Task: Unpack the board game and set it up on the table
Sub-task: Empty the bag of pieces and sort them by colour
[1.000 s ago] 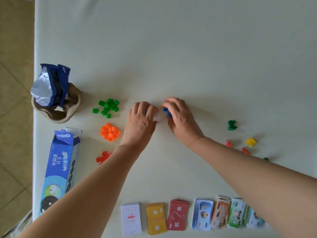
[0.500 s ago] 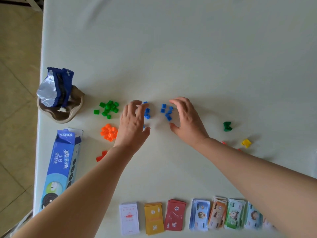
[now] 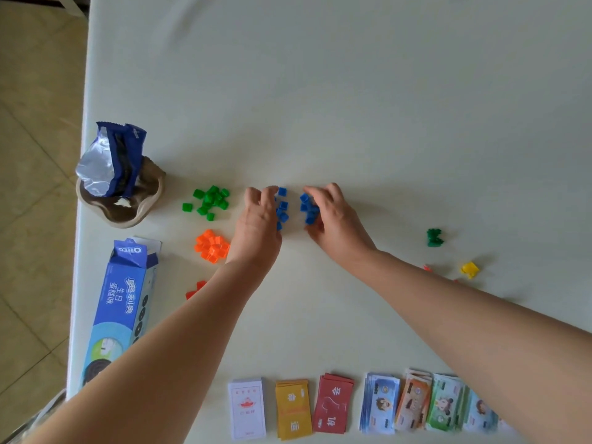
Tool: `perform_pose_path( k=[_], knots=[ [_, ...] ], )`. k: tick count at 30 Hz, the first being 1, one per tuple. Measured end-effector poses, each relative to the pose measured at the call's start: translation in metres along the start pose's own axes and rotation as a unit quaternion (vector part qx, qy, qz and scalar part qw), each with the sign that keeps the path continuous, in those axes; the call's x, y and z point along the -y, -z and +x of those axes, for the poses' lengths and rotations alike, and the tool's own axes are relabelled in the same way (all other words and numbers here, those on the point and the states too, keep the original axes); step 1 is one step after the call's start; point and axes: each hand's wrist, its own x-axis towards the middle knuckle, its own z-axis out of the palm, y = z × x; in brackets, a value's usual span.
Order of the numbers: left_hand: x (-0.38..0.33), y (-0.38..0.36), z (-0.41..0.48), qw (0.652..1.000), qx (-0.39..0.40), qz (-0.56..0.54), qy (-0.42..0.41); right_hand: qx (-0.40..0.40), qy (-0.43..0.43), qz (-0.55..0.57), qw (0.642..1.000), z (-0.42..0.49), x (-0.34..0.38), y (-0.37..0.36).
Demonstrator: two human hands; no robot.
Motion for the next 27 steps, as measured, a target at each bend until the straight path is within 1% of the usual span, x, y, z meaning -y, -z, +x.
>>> perform_pose_path(
  k=[3, 7, 9, 13, 19, 27],
  knots=[
    [0.002, 0.003, 0.005, 1.0, -0.012, -0.013, 0.014, 0.0, -0.007, -0.009, 1.0, -0.006, -0.007, 0.005],
    [0.007, 0.01, 0.003, 0.999, 0.033, 0.033, -0.001, 0.027, -0.025, -0.048, 0.998, -0.009, -0.008, 0.002],
    [0.006, 0.012, 0.005, 0.999, 0.039, 0.038, -0.003, 0.022, -0.023, -0.059, 0.998, -0.003, -0.002, -0.005],
    [0.002, 0.01, 0.018, 1.0, 0.019, 0.01, -0.012, -0.011, -0.009, -0.036, 0.999, 0.011, 0.009, -0.015],
    [0.003, 0.017, 0.033, 1.0, 0.007, -0.014, -0.025, -0.028, -0.001, 0.008, 1.0, 0.028, 0.019, -0.013],
    [0.015, 0.037, 0.06, 1.0, -0.02, -0.01, -0.012, -0.018, 0.016, 0.019, 1.0, 0.06, 0.035, -0.008]
  ],
)
